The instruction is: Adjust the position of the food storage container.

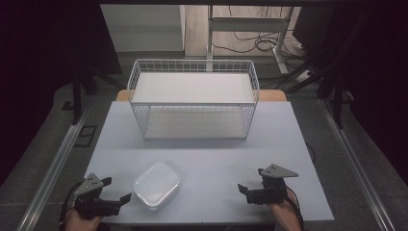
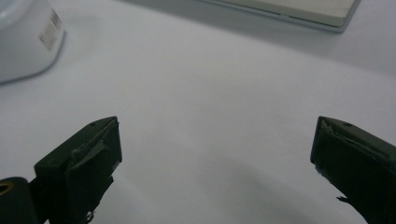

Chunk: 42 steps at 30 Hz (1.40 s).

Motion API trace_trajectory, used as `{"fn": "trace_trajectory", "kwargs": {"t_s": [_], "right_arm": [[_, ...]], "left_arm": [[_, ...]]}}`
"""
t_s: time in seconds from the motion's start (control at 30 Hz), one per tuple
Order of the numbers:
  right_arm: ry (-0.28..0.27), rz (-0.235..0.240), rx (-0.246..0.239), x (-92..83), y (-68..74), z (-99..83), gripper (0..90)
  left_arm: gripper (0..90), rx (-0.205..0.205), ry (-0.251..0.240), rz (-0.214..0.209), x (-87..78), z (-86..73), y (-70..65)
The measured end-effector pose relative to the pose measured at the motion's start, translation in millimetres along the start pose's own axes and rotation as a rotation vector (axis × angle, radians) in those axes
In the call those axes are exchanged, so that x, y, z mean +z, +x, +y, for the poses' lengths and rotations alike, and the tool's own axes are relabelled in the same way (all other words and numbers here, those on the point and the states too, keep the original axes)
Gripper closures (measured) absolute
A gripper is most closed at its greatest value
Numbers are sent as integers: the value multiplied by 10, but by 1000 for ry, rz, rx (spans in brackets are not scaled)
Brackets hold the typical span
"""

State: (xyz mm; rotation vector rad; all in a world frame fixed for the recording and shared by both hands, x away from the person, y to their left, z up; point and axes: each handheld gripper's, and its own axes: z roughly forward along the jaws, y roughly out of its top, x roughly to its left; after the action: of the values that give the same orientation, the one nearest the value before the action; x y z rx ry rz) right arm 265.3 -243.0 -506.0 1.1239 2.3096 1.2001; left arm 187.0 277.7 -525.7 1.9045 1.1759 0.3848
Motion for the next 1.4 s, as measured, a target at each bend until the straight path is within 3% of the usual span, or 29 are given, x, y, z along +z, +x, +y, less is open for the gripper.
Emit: {"fn": "trace_trajectory", "kwargs": {"t_s": [0.17,0.43,0.53,0.7,0.83,1.0,1.17,1.27,1.4], "right_arm": [[-13,20,-17,-9,22,9,6],[28,19,-25,-27,41,15,0],[34,24,-34,-22,49,14,0],[29,-5,-37,-8,48,11,0],[27,-22,-41,0,47,11,0],[6,-41,-36,-1,54,22,0],[-10,-67,-14,3,47,28,0],[-7,-74,-10,7,43,29,0],[-2,-78,1,6,39,33,0]], "left_arm": [[27,-3,0,-1,4,2,-2],[48,-37,32,-43,21,8,7],[47,-30,40,-50,26,12,-9],[101,-18,49,-63,33,23,-55],[239,7,44,-94,7,49,-122],[508,14,51,-147,-34,84,-192],[787,43,119,-174,-17,78,-294],[842,61,155,-191,46,81,-365],[892,67,173,-145,129,122,-422]]}}
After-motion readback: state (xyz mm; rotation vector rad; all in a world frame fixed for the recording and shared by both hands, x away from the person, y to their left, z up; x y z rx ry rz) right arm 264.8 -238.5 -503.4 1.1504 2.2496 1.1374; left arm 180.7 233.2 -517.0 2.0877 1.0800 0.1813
